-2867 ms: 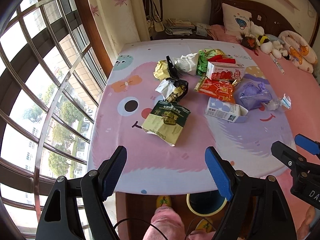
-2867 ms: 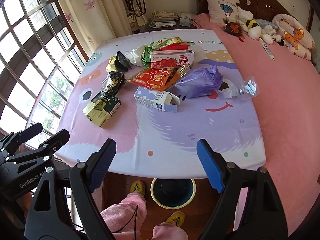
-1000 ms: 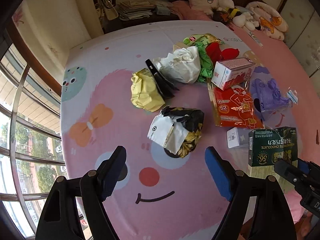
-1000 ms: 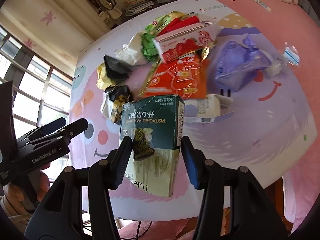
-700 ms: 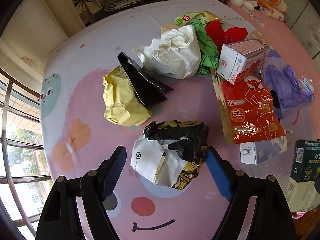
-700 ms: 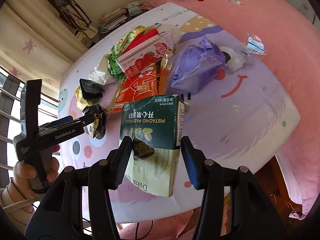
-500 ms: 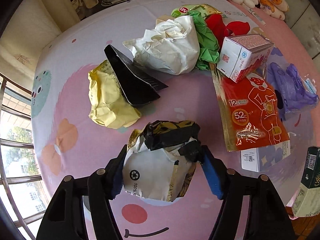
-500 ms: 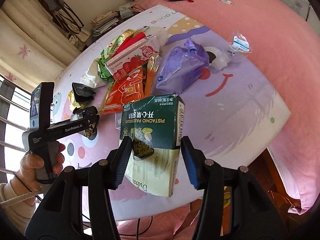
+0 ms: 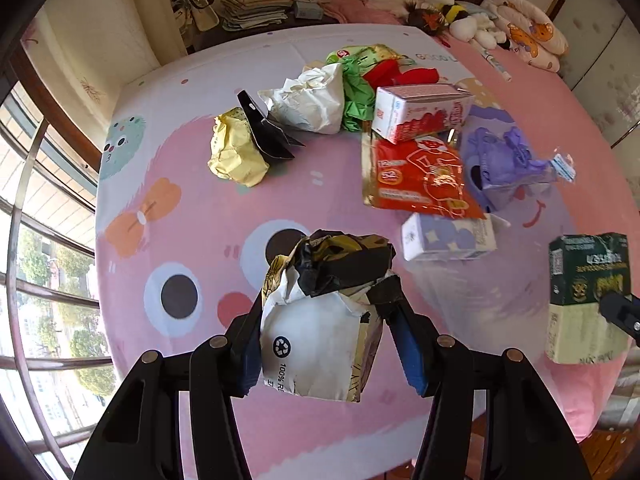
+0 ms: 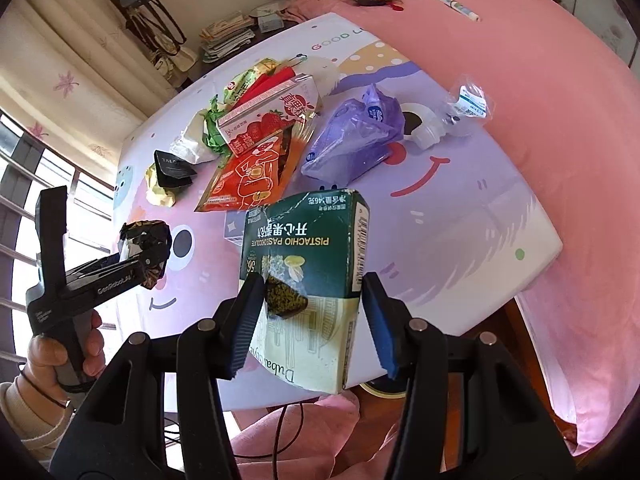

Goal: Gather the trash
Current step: 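Grasp the white-and-black snack wrapper with the left tool while the right tool holds the green bag, then carry both items over the trash bin and open both tools to drop them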

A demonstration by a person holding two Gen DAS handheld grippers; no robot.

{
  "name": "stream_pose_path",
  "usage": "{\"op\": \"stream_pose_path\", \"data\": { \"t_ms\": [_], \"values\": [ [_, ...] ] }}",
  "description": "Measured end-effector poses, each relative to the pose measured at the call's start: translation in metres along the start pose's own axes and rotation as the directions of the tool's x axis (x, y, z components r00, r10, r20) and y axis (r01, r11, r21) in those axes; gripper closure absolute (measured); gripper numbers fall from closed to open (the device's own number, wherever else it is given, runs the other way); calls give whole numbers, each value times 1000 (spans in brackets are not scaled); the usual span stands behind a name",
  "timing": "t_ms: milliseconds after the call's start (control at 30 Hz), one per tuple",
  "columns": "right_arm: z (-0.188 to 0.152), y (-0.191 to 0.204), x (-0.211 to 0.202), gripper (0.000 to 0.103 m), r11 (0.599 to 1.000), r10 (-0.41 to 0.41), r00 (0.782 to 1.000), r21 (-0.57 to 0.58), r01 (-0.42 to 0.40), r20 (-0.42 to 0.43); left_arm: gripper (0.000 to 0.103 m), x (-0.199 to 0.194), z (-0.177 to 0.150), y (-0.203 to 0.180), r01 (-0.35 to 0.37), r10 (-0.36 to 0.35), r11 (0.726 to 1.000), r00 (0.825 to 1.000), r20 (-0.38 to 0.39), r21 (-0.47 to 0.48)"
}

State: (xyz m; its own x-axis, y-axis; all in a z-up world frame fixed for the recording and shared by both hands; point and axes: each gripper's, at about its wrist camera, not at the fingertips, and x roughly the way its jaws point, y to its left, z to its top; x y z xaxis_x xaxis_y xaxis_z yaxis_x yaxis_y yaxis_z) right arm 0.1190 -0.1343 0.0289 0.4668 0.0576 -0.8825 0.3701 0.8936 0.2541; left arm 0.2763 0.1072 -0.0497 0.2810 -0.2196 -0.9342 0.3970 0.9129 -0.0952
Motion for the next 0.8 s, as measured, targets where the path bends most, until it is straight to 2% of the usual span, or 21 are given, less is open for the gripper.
{"op": "stream_pose_path", "data": {
  "t_ms": [200,333,467,567,700,800],
  "values": [
    [-6,-22,-15,55,989,79,997,-125,-81,-23,47,-47,-72,-57,-1,5,997,998,63,-75],
    [-19,-47,-25,55,965,123,991,-226,-133,-59,47,-49,-123,-106,-11,19,987,998,52,-159],
    [-48,-77,-28,55,932,135,987,-327,-158,-92,47,-33,-176,-148,2,1,975,1000,11,-221],
    [-77,-101,-26,55,911,131,984,-377,-167,-118,47,-12,-207,-174,-26,14,975,998,-55,-223],
    [-110,-133,-17,55,914,124,975,-360,-185,-187,46,16,-237,-196,-21,-1,980,994,-111,-198],
    [-133,-150,0,55,913,91,972,-371,-168,-214,45,46,-259,-207,-21,-7,981,989,-145,-192]
  ]
}}
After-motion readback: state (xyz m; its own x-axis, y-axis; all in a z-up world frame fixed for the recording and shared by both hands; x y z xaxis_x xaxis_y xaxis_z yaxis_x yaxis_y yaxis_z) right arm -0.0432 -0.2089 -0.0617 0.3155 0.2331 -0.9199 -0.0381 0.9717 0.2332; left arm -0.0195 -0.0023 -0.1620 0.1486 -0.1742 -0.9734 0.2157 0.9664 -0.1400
